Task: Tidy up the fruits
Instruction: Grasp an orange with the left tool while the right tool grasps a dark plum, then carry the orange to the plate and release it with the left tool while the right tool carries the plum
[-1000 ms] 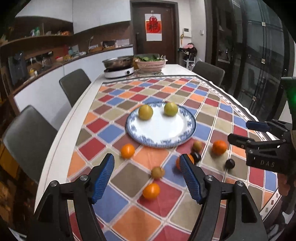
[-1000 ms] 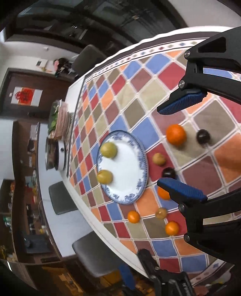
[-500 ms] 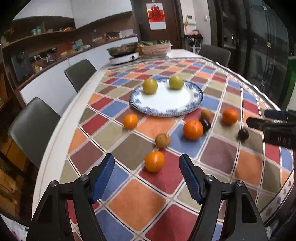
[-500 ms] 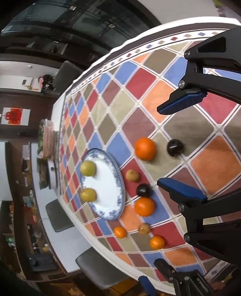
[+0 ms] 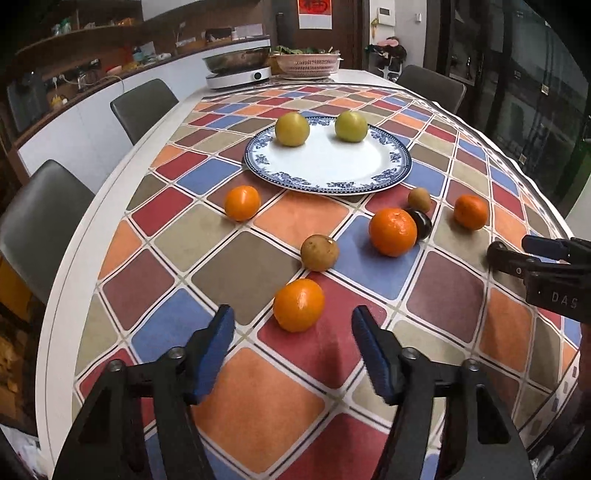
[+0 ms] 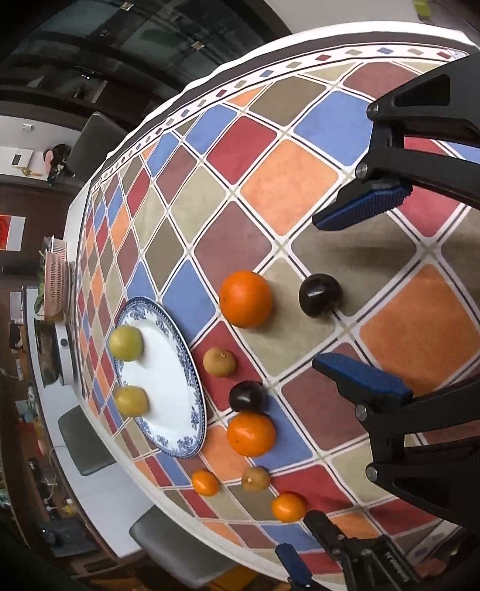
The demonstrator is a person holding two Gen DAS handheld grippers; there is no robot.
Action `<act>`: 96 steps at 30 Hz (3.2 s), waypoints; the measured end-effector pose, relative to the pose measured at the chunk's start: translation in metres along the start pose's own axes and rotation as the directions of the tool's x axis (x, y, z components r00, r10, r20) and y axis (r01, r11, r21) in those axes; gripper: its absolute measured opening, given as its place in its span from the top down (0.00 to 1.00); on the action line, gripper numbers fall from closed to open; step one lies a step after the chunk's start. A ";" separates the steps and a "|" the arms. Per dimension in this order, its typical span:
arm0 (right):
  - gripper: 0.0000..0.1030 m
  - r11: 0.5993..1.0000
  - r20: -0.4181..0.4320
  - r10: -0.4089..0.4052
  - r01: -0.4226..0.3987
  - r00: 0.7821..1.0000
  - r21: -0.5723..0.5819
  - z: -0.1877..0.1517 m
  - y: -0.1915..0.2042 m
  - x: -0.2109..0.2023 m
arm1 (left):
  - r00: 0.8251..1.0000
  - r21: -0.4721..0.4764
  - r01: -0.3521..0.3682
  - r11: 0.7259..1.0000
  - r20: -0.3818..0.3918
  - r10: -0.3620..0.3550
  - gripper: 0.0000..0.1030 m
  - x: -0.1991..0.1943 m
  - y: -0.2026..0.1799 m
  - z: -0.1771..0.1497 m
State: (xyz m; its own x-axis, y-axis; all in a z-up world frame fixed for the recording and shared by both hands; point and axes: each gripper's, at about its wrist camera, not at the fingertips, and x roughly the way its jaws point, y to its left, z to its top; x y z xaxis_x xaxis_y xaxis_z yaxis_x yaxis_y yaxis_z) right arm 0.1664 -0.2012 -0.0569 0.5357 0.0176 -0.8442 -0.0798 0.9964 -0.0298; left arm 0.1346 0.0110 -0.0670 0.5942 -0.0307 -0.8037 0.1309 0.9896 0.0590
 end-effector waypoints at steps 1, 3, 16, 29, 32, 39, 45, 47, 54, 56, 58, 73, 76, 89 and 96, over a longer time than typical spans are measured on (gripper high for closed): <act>0.42 1.000 -0.008 0.001 -0.001 1.000 0.001 0.000 -0.001 0.003 | 1.000 0.005 -0.003 1.000 -0.007 0.003 0.41 0.003 -0.001 0.001; 0.43 1.000 -0.029 0.011 -0.011 1.000 0.013 0.000 -0.003 0.009 | 1.000 0.001 0.013 1.000 -0.017 -0.013 0.45 0.008 -0.001 0.002; 0.66 1.000 -0.062 0.012 -0.012 0.998 0.005 -0.001 -0.001 0.023 | 0.999 -0.025 0.020 0.999 -0.045 -0.021 0.69 0.026 0.003 0.007; 0.73 0.999 -0.031 0.053 -0.052 0.998 0.011 0.000 -0.004 0.018 | 0.999 -0.007 0.042 0.999 -0.016 -0.042 0.69 0.015 -0.003 0.007; 0.73 0.997 -0.002 0.071 -0.071 0.997 0.002 0.000 -0.003 0.011 | 0.998 -0.007 0.054 0.998 -0.008 -0.054 0.69 0.009 -0.004 0.008; 0.73 0.993 0.069 0.100 -0.095 0.993 -0.065 0.004 0.005 -0.007 | 0.997 0.010 0.057 0.998 0.042 -0.058 0.69 -0.009 -0.007 0.013; 0.73 0.980 0.107 0.156 -0.141 0.982 -0.138 0.008 0.015 -0.023 | 0.995 0.032 0.069 0.997 0.076 -0.071 0.69 -0.021 -0.010 0.023; 0.73 0.974 0.114 0.182 -0.163 0.977 -0.154 0.012 0.017 -0.028 | 0.993 0.037 0.075 0.997 0.085 -0.078 0.69 -0.023 -0.011 0.027; 0.73 0.956 0.139 0.255 -0.229 0.957 -0.183 0.033 0.024 -0.037 | 0.988 0.041 0.093 0.995 0.123 -0.097 0.69 -0.031 -0.009 0.045; 0.73 0.953 0.146 0.264 -0.235 0.953 -0.190 0.039 0.026 -0.037 | 0.986 0.046 0.089 0.995 0.135 -0.094 0.69 -0.033 -0.008 0.050; 0.73 0.951 0.152 0.268 -0.236 0.951 -0.199 0.046 0.027 -0.038 | 0.985 0.051 0.088 0.995 0.146 -0.095 0.69 -0.034 -0.007 0.056; 0.73 0.930 0.145 0.314 -0.274 0.938 -0.245 0.107 0.036 -0.023 | 0.971 0.098 0.124 0.987 0.192 -0.141 0.69 -0.021 -0.002 0.115; 0.73 0.930 0.134 0.310 -0.271 0.941 -0.247 0.122 0.036 -0.014 | 0.969 0.108 0.142 0.984 0.188 -0.160 0.69 -0.012 -0.002 0.129; 0.73 0.921 0.046 0.319 -0.299 0.947 -0.250 0.167 0.036 0.042 | 0.972 0.106 0.207 0.973 0.094 -0.217 0.69 0.060 -0.004 0.176; 0.72 0.917 -0.022 0.337 -0.333 0.941 -0.222 0.181 0.031 0.077 | 0.972 0.087 0.230 0.969 0.032 -0.233 0.69 0.097 -0.008 0.195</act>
State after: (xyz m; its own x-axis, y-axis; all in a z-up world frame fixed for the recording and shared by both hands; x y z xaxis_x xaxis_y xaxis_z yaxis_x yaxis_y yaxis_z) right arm 0.3571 -0.1542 -0.0260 0.4592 0.3501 -0.8164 -0.4378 0.8889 0.1349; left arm 0.3458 -0.0270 -0.0301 0.5720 -0.2651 -0.7762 0.3325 0.9400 -0.0760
